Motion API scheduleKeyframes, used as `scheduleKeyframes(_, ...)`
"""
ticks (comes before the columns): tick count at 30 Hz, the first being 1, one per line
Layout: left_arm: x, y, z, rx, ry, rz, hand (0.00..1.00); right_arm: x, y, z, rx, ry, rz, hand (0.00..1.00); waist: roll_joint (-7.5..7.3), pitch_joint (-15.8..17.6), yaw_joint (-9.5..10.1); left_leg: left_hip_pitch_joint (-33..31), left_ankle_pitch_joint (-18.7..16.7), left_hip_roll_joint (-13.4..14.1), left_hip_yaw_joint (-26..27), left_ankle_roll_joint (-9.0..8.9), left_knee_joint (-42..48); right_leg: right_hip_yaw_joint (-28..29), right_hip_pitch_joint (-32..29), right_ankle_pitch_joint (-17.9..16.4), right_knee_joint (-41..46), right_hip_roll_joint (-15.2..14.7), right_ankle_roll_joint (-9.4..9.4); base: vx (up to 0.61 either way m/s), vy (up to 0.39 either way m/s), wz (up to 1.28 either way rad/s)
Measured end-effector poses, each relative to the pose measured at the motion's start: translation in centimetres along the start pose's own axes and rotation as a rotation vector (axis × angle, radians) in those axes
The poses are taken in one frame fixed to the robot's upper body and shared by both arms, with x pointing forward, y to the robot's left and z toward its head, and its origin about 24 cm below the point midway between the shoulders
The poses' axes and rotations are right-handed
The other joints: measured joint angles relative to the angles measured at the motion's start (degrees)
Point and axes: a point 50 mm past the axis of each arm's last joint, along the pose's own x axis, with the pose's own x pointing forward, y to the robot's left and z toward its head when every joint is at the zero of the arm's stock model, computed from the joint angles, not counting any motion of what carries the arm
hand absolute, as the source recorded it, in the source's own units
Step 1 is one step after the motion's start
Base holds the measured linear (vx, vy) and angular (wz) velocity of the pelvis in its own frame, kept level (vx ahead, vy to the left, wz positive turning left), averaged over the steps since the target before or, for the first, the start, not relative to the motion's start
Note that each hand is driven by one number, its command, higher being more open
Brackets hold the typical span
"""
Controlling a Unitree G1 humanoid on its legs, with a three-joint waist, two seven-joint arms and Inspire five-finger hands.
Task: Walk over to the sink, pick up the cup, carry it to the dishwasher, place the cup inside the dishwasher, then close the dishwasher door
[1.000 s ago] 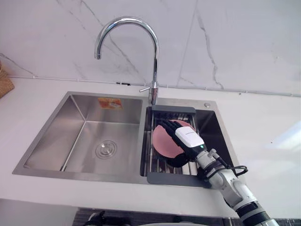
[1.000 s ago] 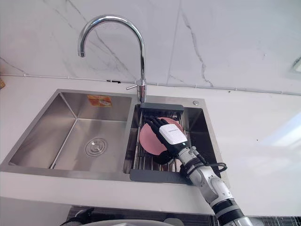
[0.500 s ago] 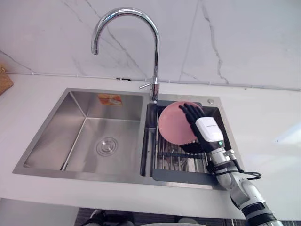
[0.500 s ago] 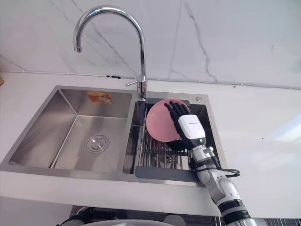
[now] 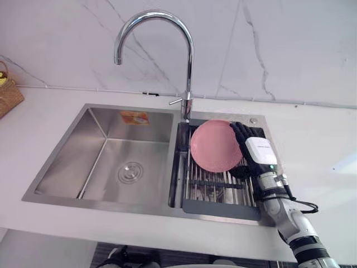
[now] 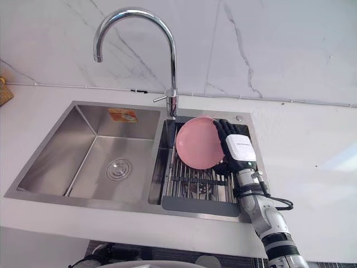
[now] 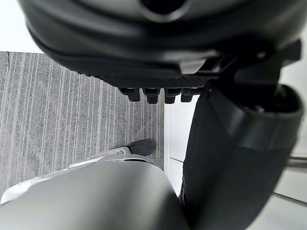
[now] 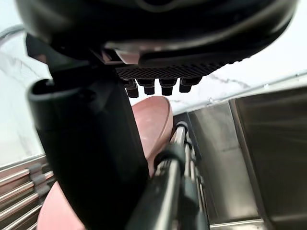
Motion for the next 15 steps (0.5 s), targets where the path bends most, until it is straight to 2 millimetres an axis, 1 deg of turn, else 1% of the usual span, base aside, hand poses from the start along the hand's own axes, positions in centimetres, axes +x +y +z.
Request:
scheduleKeyframes(6,0.00,-0.01,-0.01,0.000,0.001,-0.001,1.00,0.68,0.07,-0.01,-0.001,-0.002,0.010,1.00,0.04,0.0,-0.05,0.0,0.3,0.0,-0.4,0.01,0.0,-0.5,0.1,0.0,0.0,0.0,-0.03,-0.05,-0.007,0.03)
scheduleKeyframes(15,0.00,0.02,-0.07,0.002,0.007,-0.001,1.00,1.07,0.34,0.23,-0.006,-0.036,0.050,1.00,-0.05,-0.3,-0.12,0.0,0.4,0.1,-0.6,-0.04,0.0,-0.7,0.2,0.1,-0.1,0.0,-0.09,-0.04,-0.007,0.01)
